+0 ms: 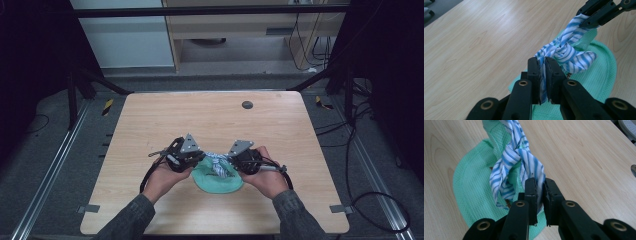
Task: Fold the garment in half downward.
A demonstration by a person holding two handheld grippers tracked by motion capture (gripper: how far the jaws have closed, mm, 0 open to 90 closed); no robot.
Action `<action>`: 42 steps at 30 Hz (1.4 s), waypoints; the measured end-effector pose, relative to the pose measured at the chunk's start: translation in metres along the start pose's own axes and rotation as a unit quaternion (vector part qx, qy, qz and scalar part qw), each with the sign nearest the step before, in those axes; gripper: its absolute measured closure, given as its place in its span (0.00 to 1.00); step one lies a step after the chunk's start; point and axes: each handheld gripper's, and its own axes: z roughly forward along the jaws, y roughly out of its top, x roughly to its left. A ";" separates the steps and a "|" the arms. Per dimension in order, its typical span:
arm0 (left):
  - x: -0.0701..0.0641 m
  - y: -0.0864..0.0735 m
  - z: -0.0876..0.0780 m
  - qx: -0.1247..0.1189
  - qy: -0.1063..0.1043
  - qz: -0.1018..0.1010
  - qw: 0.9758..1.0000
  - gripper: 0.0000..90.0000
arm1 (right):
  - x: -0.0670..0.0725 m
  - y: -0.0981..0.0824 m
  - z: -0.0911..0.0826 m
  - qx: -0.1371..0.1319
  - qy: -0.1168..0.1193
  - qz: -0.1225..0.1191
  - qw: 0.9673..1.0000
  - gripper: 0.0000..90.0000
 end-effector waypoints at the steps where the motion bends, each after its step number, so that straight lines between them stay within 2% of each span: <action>1: -0.001 -0.001 0.000 -0.002 0.000 -0.002 1.000 0.92 | 0.001 0.000 0.000 0.000 0.001 0.000 1.000 0.91; 12: -0.010 -0.012 -0.001 0.001 -0.011 0.002 1.000 0.92 | 0.010 -0.009 0.002 0.003 0.006 -0.004 1.000 0.91; 42: -0.024 -0.043 -0.003 0.007 -0.028 -0.009 1.000 0.91 | 0.031 -0.020 0.000 0.004 0.033 -0.007 0.999 0.91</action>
